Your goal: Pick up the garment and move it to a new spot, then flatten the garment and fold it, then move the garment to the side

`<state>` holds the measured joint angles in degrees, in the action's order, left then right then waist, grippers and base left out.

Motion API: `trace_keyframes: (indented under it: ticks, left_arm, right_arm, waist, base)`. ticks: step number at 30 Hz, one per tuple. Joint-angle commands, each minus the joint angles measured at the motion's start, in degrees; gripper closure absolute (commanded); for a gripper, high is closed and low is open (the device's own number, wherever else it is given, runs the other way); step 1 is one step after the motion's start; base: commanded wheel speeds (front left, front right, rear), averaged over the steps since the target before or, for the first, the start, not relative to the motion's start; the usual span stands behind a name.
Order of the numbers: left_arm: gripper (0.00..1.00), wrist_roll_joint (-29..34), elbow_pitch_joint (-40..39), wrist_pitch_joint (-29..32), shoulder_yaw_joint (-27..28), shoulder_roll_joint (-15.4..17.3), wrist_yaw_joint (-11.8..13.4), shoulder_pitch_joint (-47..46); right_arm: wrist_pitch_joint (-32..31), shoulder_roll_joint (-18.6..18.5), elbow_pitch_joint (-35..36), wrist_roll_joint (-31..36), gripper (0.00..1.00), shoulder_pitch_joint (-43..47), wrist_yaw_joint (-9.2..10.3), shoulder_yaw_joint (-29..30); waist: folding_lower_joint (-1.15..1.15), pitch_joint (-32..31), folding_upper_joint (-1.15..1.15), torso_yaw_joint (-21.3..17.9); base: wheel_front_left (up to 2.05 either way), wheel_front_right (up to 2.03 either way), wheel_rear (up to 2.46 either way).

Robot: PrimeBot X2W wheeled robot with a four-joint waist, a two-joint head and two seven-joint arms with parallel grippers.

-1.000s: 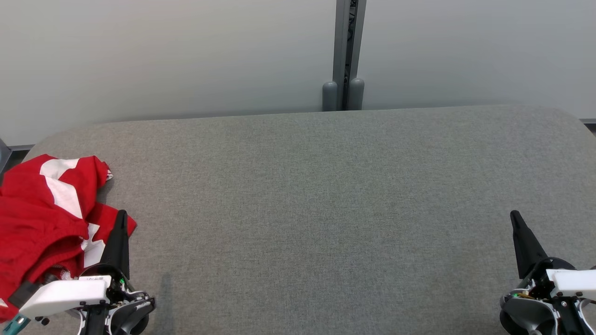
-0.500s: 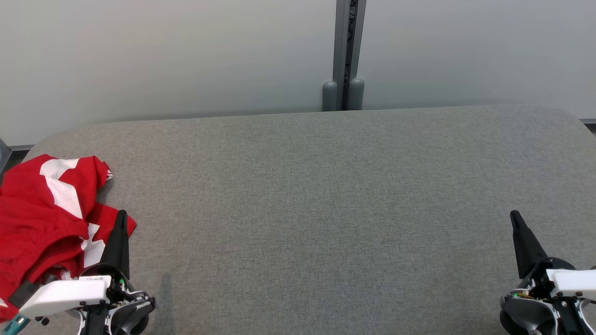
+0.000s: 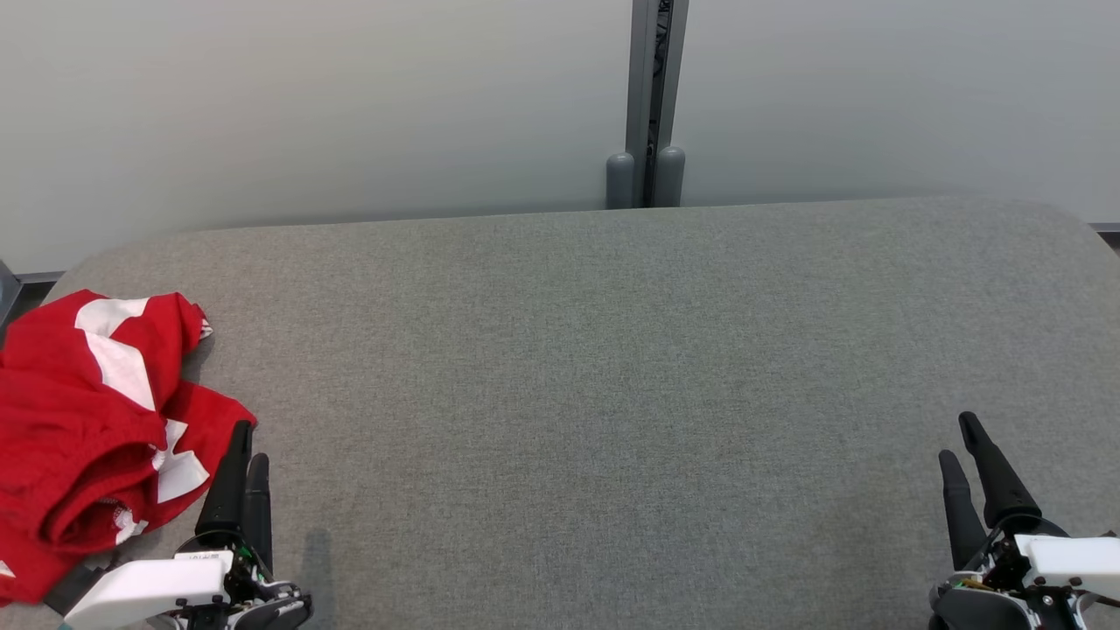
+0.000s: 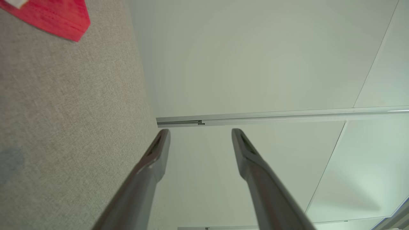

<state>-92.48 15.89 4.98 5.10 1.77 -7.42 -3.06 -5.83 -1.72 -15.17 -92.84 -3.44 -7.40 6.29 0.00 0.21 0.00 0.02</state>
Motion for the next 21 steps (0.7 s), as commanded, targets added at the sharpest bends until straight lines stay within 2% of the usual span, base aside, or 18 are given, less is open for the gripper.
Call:
trace_keyframes:
  ticks: [1,10,16,21]
  left_arm:
    - [0.0,-0.3,-1.3,-0.4,-0.3,0.5,0.0,-1.8]
    - [0.0,1.9,-3.1,-2.9,-1.6,0.6,0.0,-2.2]
    - [0.0,6.4,-4.4,-4.4,-2.1,0.7,0.0,-2.5]
    - [0.0,13.6,-6.1,-5.8,-2.8,0.7,0.0,-2.6]
  right_arm:
    - [0.5,-0.5,1.6,-0.5,0.0,-1.1,-0.02,-0.2]
    - [2.3,-0.6,4.3,0.1,0.0,-0.9,-0.03,-0.7]
    - [4.7,-1.7,6.1,4.2,0.0,-0.9,-0.04,-2.5]
    - [6.6,-3.2,7.8,9.4,0.0,-0.9,-0.04,-4.3]
  waist:
    - [0.0,0.0,0.0,0.0]
    - [0.0,0.1,0.0,0.0]
    - [0.0,0.1,0.0,-0.1]
    - [0.0,0.4,0.0,-0.1]
  base:
    - [0.0,0.0,0.0]
    - [0.0,0.0,0.0]
    - [0.0,0.0,0.0]
    - [0.0,0.0,0.0]
